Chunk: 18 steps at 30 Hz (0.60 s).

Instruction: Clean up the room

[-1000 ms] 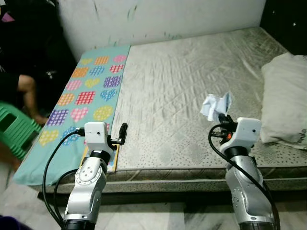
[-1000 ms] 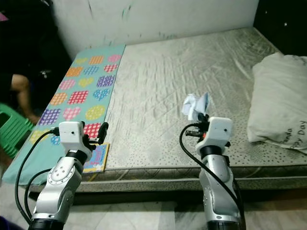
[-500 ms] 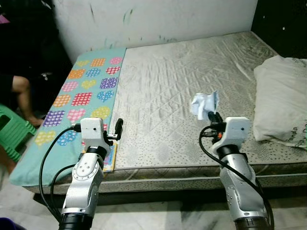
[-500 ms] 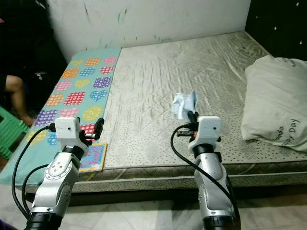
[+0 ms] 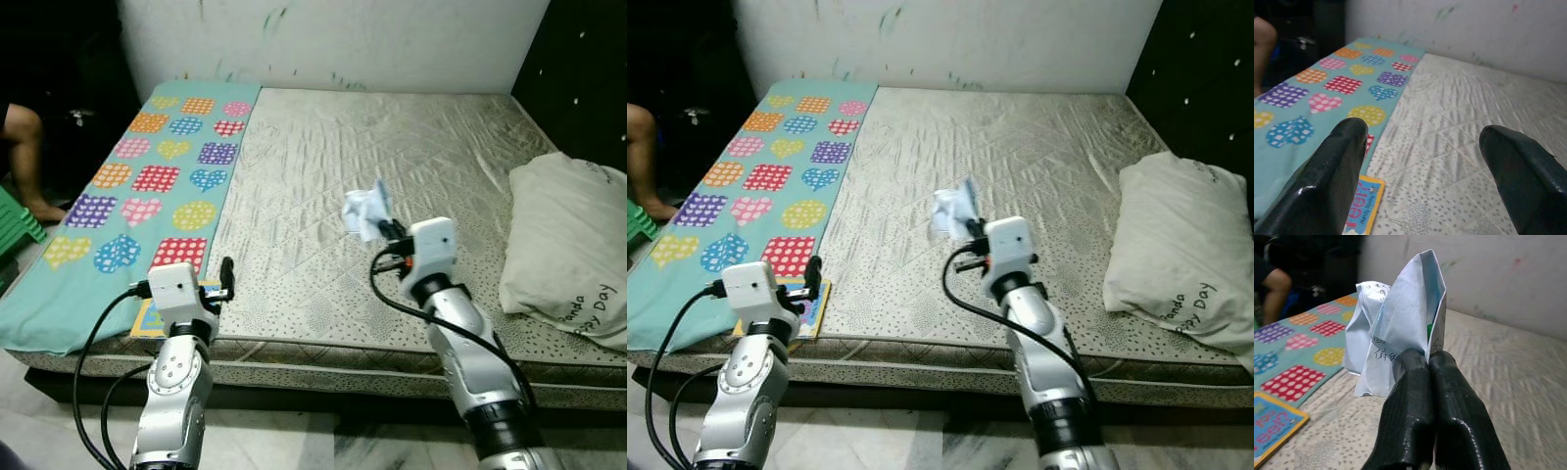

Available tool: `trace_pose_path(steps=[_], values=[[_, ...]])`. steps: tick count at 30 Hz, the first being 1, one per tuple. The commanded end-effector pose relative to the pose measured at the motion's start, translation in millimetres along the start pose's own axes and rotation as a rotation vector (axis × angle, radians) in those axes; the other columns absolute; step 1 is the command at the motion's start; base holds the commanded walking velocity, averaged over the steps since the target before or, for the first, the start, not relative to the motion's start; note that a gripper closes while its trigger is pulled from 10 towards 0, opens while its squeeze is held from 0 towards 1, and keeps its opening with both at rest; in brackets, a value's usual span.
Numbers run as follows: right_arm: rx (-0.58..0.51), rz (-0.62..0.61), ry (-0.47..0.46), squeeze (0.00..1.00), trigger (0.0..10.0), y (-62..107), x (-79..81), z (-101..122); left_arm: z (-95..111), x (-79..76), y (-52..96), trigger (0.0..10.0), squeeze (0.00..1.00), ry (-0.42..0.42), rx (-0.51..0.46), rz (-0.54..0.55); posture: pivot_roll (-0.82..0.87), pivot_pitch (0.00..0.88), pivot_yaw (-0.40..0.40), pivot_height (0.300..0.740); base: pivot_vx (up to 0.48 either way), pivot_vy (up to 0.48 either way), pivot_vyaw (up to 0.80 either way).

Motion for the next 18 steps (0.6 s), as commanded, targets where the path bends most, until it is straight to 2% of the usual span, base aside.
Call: trace_pose_path(steps=[1,5,9,11,15,18], values=[[-0.013,0.039,0.019,0.0,10.0,-5.7,9.0,3,6,6.6,0.2,10.0,0.0,-0.011,-0.022,0.026,-0.06,0.0,-0.071,0.74,0.0,0.0,0.0],[-0.025,0.089,0.026,0.0,10.0,-12.3,24.6,6,8,17.2,0.5,10.0,0.0,-0.018,-0.028,0.062,-0.05,0.0,-0.073,0.74,0.0,0.0,0.0],[-0.028,0.093,0.026,0.0,10.0,-12.0,26.4,4,7,21.0,2.4,10.0,0.0,-0.018,-0.028,0.073,-0.05,0.0,-0.07,0.74,0.0,0.0,0.0],[-0.015,0.076,0.015,0.0,10.0,-9.5,22.7,0,5,22.4,4.4,10.0,0.0,-0.018,-0.023,0.076,-0.05,0.0,-0.068,0.74,0.0,0.0,0.0],[0.006,0.027,-0.066,0.0,10.0,1.8,10.0,-9,1,19.8,8.8,10.0,0.0,-0.017,-0.005,0.071,-0.05,0.0,-0.056,0.74,0.0,0.0,0.0],[0.009,0.0,-0.073,0.0,10.0,6.3,4.5,-13,-3,19.8,10.3,10.0,0.0,-0.019,0.006,0.063,-0.06,0.0,-0.051,0.74,0.0,0.0,0.0]])
Point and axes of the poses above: a point about 5 cm out from each wrist's last joint towards the gripper, its own y axis pointing back from the gripper into the wrist, its own z axis along the axis of the wrist's last joint, x = y × z, the point moved 6 cm from there along -y, pointing out of the wrist towards the gripper, and after that the axes turned 8 degrees about -y, right-handed, at the moved point
